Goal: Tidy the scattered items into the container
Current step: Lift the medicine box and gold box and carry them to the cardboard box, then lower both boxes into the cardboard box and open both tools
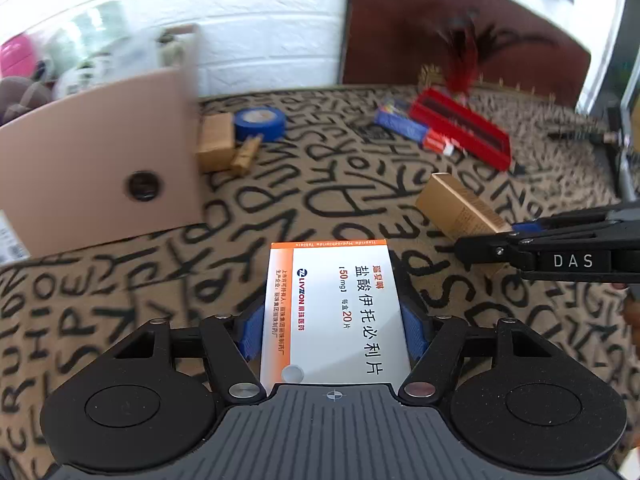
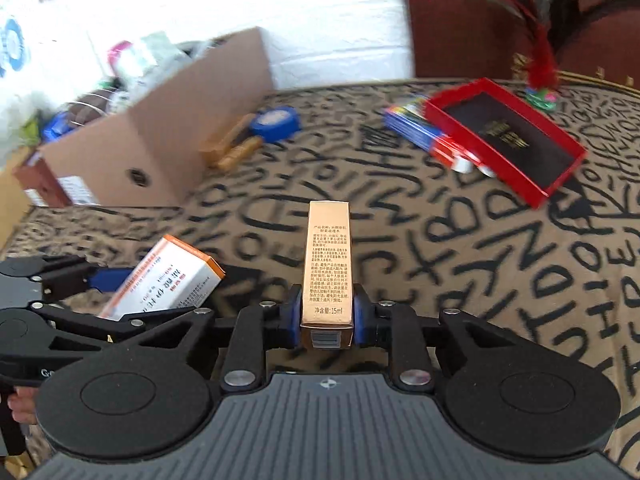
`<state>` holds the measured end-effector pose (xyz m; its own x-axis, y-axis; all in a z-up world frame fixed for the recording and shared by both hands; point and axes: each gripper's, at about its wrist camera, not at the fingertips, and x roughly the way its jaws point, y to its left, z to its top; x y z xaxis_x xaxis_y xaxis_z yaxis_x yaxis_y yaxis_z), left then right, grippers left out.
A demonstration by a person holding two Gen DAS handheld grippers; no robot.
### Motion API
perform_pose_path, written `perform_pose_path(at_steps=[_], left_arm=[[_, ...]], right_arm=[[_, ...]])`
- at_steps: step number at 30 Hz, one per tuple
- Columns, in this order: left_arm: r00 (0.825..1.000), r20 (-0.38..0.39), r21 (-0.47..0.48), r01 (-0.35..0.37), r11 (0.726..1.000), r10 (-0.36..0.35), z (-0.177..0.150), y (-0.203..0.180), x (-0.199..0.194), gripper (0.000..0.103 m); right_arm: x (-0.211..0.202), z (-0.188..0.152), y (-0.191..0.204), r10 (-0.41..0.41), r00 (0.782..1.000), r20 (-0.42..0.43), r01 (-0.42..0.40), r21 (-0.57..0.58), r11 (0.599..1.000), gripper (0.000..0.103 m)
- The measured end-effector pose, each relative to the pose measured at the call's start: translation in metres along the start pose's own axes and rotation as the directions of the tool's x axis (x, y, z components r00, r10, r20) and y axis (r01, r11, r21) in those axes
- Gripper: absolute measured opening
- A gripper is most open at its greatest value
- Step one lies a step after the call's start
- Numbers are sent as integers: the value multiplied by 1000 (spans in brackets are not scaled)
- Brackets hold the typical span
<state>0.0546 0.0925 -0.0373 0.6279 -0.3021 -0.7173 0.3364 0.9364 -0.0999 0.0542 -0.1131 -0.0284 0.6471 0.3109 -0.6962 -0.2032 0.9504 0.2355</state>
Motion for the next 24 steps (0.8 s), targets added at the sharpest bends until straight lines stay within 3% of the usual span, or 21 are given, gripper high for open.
perform_pose_path(at_steps=[6,13,16,19,24], left_arm=[[990,139,-7,-34,999,35,24,34,-70,68],[954,253,-65,-148,987,160,88,101,-134,68],[940,253,-129,-203,971,230,122,144,-135,68],[949,216,-187,-191,964,230,153,190,-121,69],[956,150,-206,-220,954,253,193,238,-78,69]], right_arm=[[-21,31,42,130,988,84,-126,-54,991,27],[-21,82,94,247,961,126,-235,-104,966,27],[-13,105,115,241,960,142,-222,-138,965,27],[-2,124,127,244,959,148,-223,-142,964,27],[25,154,136,240,961,138,-227,-104,968,27]])
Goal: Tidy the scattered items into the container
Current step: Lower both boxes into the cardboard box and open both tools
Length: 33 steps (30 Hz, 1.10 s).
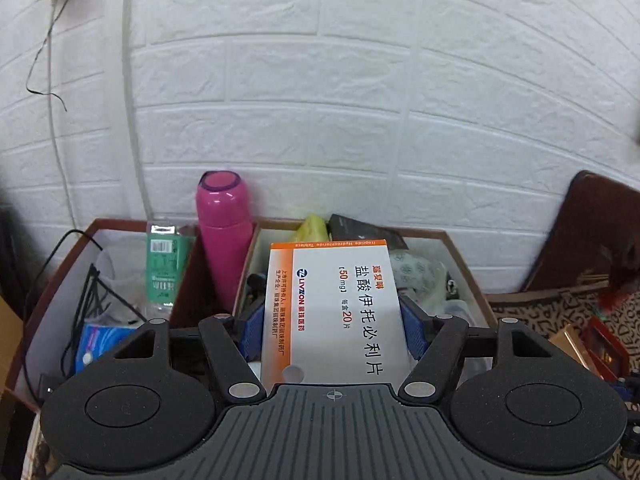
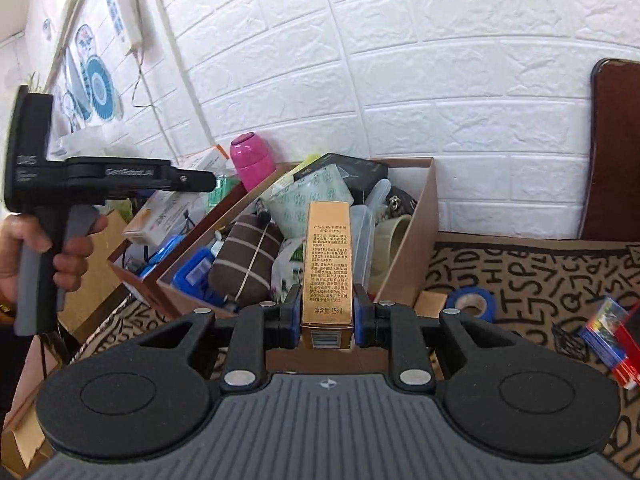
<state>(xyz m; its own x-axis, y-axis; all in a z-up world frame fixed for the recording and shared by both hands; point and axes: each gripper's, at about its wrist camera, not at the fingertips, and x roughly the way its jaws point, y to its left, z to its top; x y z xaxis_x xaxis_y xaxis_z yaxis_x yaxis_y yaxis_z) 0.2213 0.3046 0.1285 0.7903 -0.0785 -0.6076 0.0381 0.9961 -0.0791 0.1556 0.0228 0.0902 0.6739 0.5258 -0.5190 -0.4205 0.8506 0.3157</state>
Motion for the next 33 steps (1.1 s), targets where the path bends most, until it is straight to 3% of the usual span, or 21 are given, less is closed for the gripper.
perform_pose_path(at_steps=[7,13,15,17,19,20,21,28,33], left_arm=[[996,-88,8,-5,1000,6,25,22,77,69],[990,-138,3,4,1000,-4,35,35,123,70],[989,-145,7,18,1000,-17,36,36,131,73],[989,-150,17,19,1000,-16,37,35,136,88],[989,-144,41,-10,999,16,38,32,135,92],[991,-132,58,-11,998,19,37,30,131,92],[993,-121,76,2,997,7,37,30,128,92],[994,-112,48,2,999,4,36,35,107,92],[995,-103,50,-4,999,9,35,31,93,92]], right_arm=[[46,28,-13,-51,999,0,51,20,998,27],[88,50,-26,-161,987,25,161,0,987,27],[101,58,-29,-169,985,24,169,15,986,27],[115,65,-29,-158,987,13,158,15,987,28],[125,65,-24,-133,991,-17,132,-22,991,41],[124,62,-21,-133,991,-10,132,-36,991,55],[120,58,-19,-129,992,14,130,-45,991,57],[90,43,-21,-136,989,61,138,-38,990,55],[95,43,-23,-147,989,29,148,-54,987,35]])
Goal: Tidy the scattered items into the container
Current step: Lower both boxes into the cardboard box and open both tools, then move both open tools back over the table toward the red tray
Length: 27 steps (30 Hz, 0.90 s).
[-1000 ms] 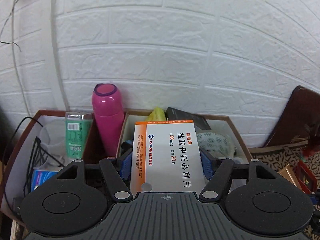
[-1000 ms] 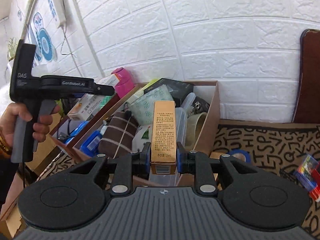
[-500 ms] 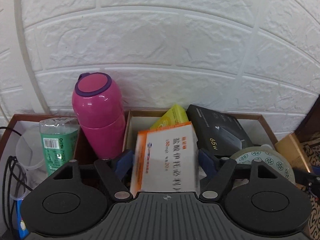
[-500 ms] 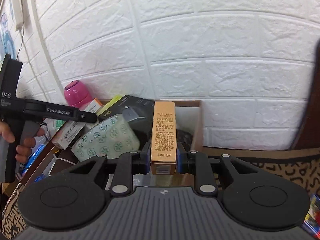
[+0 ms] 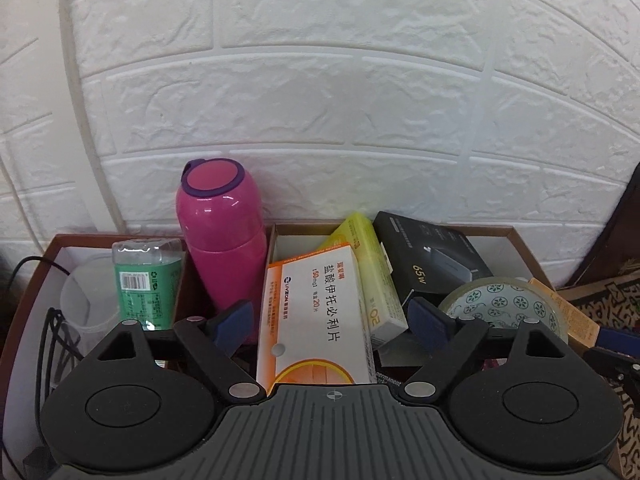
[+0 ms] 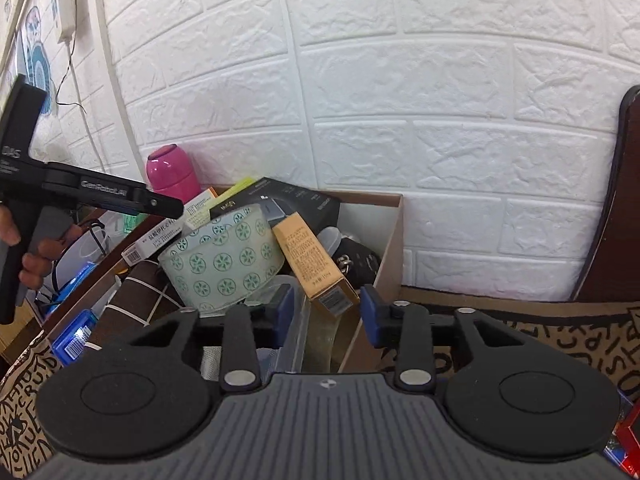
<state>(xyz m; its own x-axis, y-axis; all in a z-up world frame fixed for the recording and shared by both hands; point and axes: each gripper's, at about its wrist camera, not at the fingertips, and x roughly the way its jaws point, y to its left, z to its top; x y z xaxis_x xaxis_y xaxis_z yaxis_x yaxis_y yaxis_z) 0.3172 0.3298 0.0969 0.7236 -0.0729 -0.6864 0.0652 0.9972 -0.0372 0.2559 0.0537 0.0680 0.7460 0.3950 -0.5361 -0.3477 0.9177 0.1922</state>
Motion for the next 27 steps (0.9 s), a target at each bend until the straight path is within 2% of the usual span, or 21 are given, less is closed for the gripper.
perform_pose_path(at_steps=[2,5,6,11,14,16,18,22,24,25,27], left_arm=[[1000,5,15,-7,1000,7,0,-4,-4,93],[1000,14,36,-13,999,13,0,-8,-10,94],[1000,15,38,-19,999,19,0,-10,-11,94],[1000,19,62,-25,998,24,-5,-17,-20,97],[999,21,77,-39,996,38,-10,-23,-24,99],[999,18,83,-35,996,34,-14,-26,-27,100],[999,14,94,-36,995,35,-18,-29,-31,100],[999,17,103,-36,994,35,-28,-35,-48,100],[999,31,92,-16,996,13,-36,-40,-63,102],[999,40,86,-2,996,-2,-41,-44,-71,103],[998,61,69,21,997,-25,-54,-55,-89,103]], right_arm=[[3,-1,5,27,999,-19,-27,-23,999,31],[-8,-5,16,135,991,-9,-135,-66,989,30],[-11,-6,18,141,990,-1,-141,-69,988,30],[-13,-4,15,46,999,12,-45,-66,997,30],[-9,0,13,-3,999,45,6,-69,998,38],[2,1,16,11,1000,10,-10,-103,995,44],[8,-2,19,78,996,-46,-83,-118,990,37],[-20,-8,21,38,999,32,-34,-113,993,42],[-40,-14,19,49,998,42,-44,-115,992,62],[-52,-18,18,54,998,42,-48,-118,992,67],[-77,-30,16,68,997,47,-61,-132,989,91]])
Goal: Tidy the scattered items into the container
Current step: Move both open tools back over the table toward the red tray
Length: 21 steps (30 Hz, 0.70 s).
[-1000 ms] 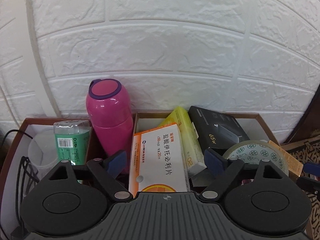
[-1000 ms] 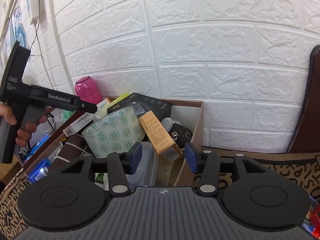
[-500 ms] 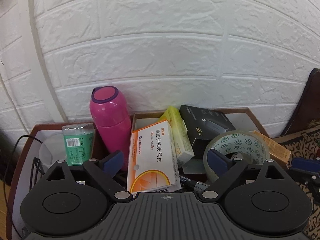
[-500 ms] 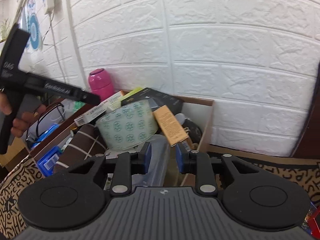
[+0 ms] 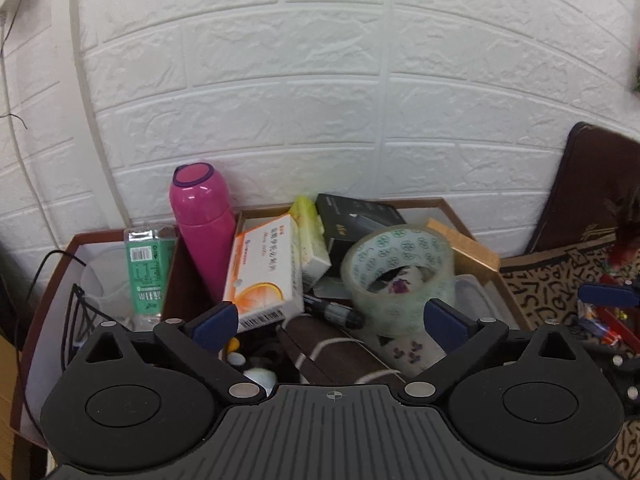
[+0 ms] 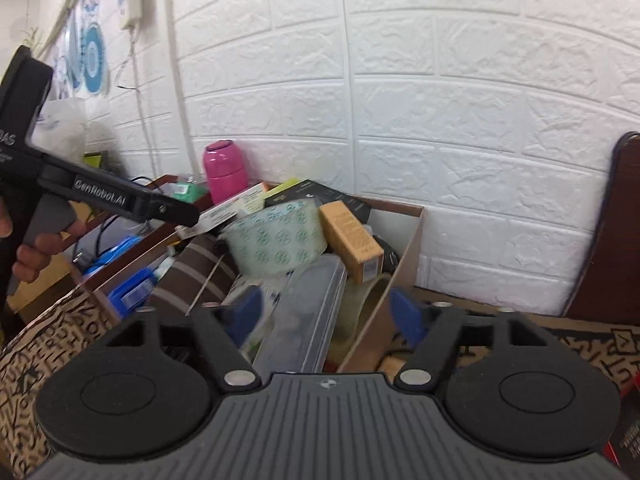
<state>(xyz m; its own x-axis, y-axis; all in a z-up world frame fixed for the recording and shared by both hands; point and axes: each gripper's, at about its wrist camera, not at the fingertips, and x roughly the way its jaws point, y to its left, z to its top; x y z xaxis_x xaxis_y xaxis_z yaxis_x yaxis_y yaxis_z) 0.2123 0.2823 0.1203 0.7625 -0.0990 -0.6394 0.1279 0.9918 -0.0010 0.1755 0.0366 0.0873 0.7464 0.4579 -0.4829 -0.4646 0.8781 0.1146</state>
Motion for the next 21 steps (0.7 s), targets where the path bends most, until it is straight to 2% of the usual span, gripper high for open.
perform_pose_path(at_steps=[2,7,11,16,21], left_arm=[[1000,20,-12,24,1000,-24,-17,-16,-17,103],[993,21,-13,115,993,-114,-81,-67,-42,103],[981,35,20,191,981,-192,-140,-116,-50,103],[966,-15,26,260,965,-259,-186,-174,-33,103],[949,-109,11,299,954,-296,-202,-217,0,103]], right_arm=[[-26,-17,1,6,1000,10,-6,-7,1000,101],[-69,-72,-7,-67,997,-49,67,9,998,102],[-88,-121,-25,-155,979,-131,163,55,985,102],[-115,-165,-50,-280,946,-164,302,130,944,102],[-132,-192,-75,-320,934,-159,338,99,936,102]])
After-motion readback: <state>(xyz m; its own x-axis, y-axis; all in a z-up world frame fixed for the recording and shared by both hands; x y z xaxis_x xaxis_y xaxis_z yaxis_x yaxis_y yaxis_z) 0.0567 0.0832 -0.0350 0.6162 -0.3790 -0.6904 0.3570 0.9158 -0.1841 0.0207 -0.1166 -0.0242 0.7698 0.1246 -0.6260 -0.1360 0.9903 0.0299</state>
